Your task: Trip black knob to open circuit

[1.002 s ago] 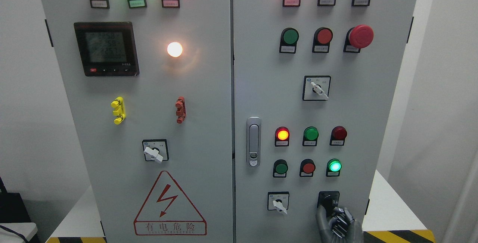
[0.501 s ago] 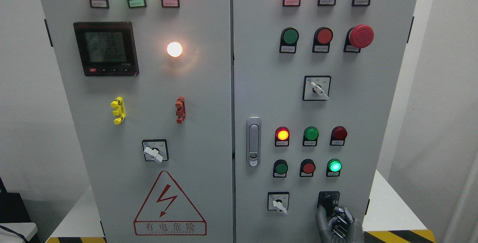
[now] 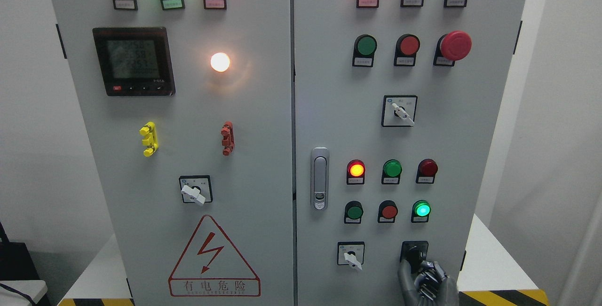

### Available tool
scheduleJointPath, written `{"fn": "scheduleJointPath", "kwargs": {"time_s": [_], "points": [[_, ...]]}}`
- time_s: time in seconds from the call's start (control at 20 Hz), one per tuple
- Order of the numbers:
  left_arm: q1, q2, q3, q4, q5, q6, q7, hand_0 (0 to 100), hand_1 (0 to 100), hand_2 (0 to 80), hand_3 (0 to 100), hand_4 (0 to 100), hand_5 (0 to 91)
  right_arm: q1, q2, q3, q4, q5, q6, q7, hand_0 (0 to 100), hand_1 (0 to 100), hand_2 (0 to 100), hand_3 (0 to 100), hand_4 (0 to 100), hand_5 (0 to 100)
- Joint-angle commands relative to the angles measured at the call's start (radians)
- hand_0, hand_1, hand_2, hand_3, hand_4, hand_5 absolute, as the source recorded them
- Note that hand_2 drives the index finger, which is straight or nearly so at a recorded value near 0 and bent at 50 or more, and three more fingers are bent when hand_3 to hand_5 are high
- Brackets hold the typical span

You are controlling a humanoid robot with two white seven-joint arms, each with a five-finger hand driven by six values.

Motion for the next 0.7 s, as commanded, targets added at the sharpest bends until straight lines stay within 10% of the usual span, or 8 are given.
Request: {"fn": "scheduleJointPath", "kwargs": {"time_s": [0.0,0.65], "points": [[-0.008,0.0,0.0,0.0,-0.032,0.0,-0.001,12,39,0.0,0,0,0.0,0.001,-0.002,-0.002,0.0,0.026,-0.001,-0.003,63,78,64,95,93,97],[-0.008,0.0,0.0,0.0,-0.032,0.0,-0.001,12,39,0.0,0,0,0.0,0.001,-0.002,-0.003,0.0,0.032,-0.001,-0.003,62,78,64,94,92,97]]}}
